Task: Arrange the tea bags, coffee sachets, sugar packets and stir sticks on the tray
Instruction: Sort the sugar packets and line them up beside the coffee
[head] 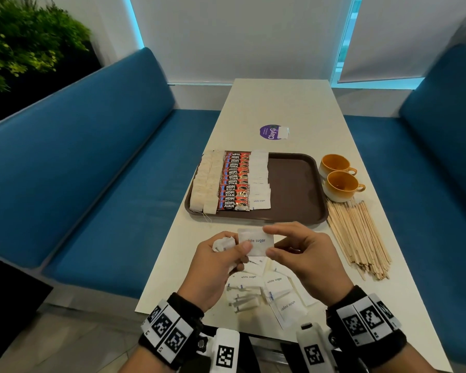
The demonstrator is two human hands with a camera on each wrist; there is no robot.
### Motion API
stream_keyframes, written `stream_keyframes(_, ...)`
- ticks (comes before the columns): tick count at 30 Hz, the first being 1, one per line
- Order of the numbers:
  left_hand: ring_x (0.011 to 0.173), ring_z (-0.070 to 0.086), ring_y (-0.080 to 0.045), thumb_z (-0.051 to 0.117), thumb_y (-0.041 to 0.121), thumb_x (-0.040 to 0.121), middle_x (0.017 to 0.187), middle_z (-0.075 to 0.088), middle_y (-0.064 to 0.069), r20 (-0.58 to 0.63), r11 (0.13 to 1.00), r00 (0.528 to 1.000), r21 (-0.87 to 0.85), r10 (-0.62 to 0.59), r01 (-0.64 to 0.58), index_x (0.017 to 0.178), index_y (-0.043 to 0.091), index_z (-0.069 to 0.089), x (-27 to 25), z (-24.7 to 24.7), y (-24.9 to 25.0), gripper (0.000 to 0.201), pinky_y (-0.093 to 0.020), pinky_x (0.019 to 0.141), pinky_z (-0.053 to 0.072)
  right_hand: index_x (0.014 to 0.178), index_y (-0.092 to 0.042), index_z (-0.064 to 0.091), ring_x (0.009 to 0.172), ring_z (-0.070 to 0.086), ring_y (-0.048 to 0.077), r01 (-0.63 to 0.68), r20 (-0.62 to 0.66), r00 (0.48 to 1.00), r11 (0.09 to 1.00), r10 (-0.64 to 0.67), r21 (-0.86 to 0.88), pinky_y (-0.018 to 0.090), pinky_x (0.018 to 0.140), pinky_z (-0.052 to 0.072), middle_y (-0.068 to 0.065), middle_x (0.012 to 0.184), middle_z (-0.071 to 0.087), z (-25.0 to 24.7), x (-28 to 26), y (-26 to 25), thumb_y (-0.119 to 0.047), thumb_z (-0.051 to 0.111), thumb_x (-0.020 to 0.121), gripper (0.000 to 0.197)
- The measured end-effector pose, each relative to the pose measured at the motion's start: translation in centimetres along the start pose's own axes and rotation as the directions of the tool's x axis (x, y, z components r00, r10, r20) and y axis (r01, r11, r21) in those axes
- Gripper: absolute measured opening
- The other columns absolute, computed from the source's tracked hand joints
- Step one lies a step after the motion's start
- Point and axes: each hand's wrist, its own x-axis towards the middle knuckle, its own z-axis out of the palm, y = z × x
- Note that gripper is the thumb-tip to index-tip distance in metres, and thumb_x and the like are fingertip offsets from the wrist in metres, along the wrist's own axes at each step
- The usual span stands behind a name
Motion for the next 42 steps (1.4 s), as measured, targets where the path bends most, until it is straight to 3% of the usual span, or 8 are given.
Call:
stream_keyframes(8, 0.065, 0.057, -0.025, 0.081, 0.006, 0.074, 0.077, 0.062, -0.019, 0.015, 1.0, 0.999, 0.008, 0.03, -0.03, 0.091, 0.0, 0.065, -0.2, 0.3, 0.3, 0.024, -0.031, 0.064, 0.053, 0.106, -0.023, 0.081, 0.08, 0.071, 0.038, -0.08, 0.005, 0.997, 0.996, 0.079, 0.05, 0.051, 0.082, 0.058, 0.012, 0.081, 0.077, -0.1, 0.1, 0.3, 0.0, 0.083, 0.08, 0.034)
stream_keyframes(16, 0.067, 0.061, -0.025, 0.076, -0.003, 0.082, 0.076, 0.064, -0.016, 0.003, 1.0, 1.0, 0.019, -0.021, 0.021, 0.103, -0.002, 0.065, 0.0, 0.6, 0.0, 0.024, -0.03, 0.064, 0.055, 0.11, -0.024, 0.079, 0.066, 0.068, 0.017, -0.112, -0.01, 0.994, 0.993, 0.112, 0.024, 0.027, 0.07, 0.055, 0.008, 0.073, 0.075, -1.0, 0.5, 0.5, -0.005, 0.084, 0.08, 0.035)
stream_keyframes(23, 0.069, 0.061, -0.023, 0.079, 0.011, 0.079, 0.078, 0.062, -0.014, -0.033, 0.991, 0.993, -0.069, -0.115, 0.112, 0.102, 0.005, 0.067, 0.6, 0.3, -0.3, 0.026, -0.03, 0.063, 0.055, 0.11, -0.026, 0.078, 0.074, 0.072, 0.023, -0.178, -0.002, 0.984, 0.984, 0.178, -0.019, 0.029, 0.076, 0.06, 0.008, 0.08, 0.078, -1.3, 2.1, 0.7, -0.01, 0.084, 0.08, 0.035)
stream_keyframes(26, 0.074, 0.067, -0.034, 0.069, 0.008, 0.09, 0.08, 0.065, -0.016, 0.003, 0.921, 0.958, -0.275, -0.286, 0.275, 0.111, 0.003, 0.065, 1.0, -0.5, -0.6, 0.022, -0.04, 0.065, 0.061, 0.11, -0.022, 0.078, 0.077, 0.074, 0.018, -0.2, -0.044, 0.979, 0.978, 0.198, -0.056, 0.021, 0.073, 0.058, 0.008, 0.085, 0.078, -1.7, 4.7, 1.3, -0.003, 0.082, 0.082, 0.034)
stream_keyframes(29, 0.094, 0.068, -0.055, 0.048, -0.006, 0.095, 0.109, 0.068, -0.034, 0.079, 0.84, 0.92, -0.383, -0.385, 0.384, 0.128, -0.003, 0.055, 1.1, -1.7, -1.2, 0.034, -0.056, 0.074, 0.062, 0.107, -0.02, 0.079, 0.081, 0.075, 0.012, -0.245, -0.093, 0.967, 0.966, 0.236, -0.088, 0.018, 0.072, 0.058, 0.004, 0.089, 0.078, -2.4, 8.8, 3.0, 0.001, 0.08, 0.082, 0.032)
stream_keyframes(32, 0.105, 0.064, -0.06, 0.034, -0.015, 0.093, 0.119, 0.064, -0.039, 0.143, 0.832, 0.915, -0.381, -0.377, 0.403, 0.132, -0.002, 0.047, 1.1, -2.3, -1.5, 0.043, -0.062, 0.085, 0.057, 0.1, -0.031, 0.08, 0.091, 0.075, 0.019, -0.291, -0.131, 0.955, 0.932, 0.267, -0.218, 0.036, 0.085, 0.062, 0.001, 0.096, 0.077, -2.7, 12.7, 5.9, -0.009, 0.085, 0.079, 0.031)
stream_keyframes(38, 0.106, 0.063, -0.061, 0.026, -0.023, 0.084, 0.117, 0.064, -0.038, 0.179, 0.847, 0.924, -0.37, -0.338, 0.381, 0.115, -0.01, 0.057, 1.9, -3.5, -1.7, 0.046, -0.055, 0.078, 0.062, 0.101, -0.026, 0.078, 0.084, 0.075, 0.023, -0.371, -0.113, 0.929, 0.882, 0.353, -0.292, 0.034, 0.08, 0.064, 0.01, 0.1, 0.075, -1.7, 17.2, 8.5, -0.005, 0.082, 0.083, 0.028)
stream_keyframes(42, 0.1, 0.065, -0.061, 0.032, -0.022, 0.086, 0.096, 0.065, -0.034, 0.158, 0.88, 0.931, -0.309, -0.328, 0.362, 0.103, -0.008, 0.065, 2.2, -4.1, -1.5, 0.039, -0.05, 0.073, 0.064, 0.097, -0.027, 0.079, 0.084, 0.073, 0.024, -0.402, -0.095, 0.911, 0.818, 0.401, -0.412, 0.031, 0.075, 0.063, 0.008, 0.097, 0.073, -1.2, 18.4, 9.6, -0.008, 0.083, 0.082, 0.025)
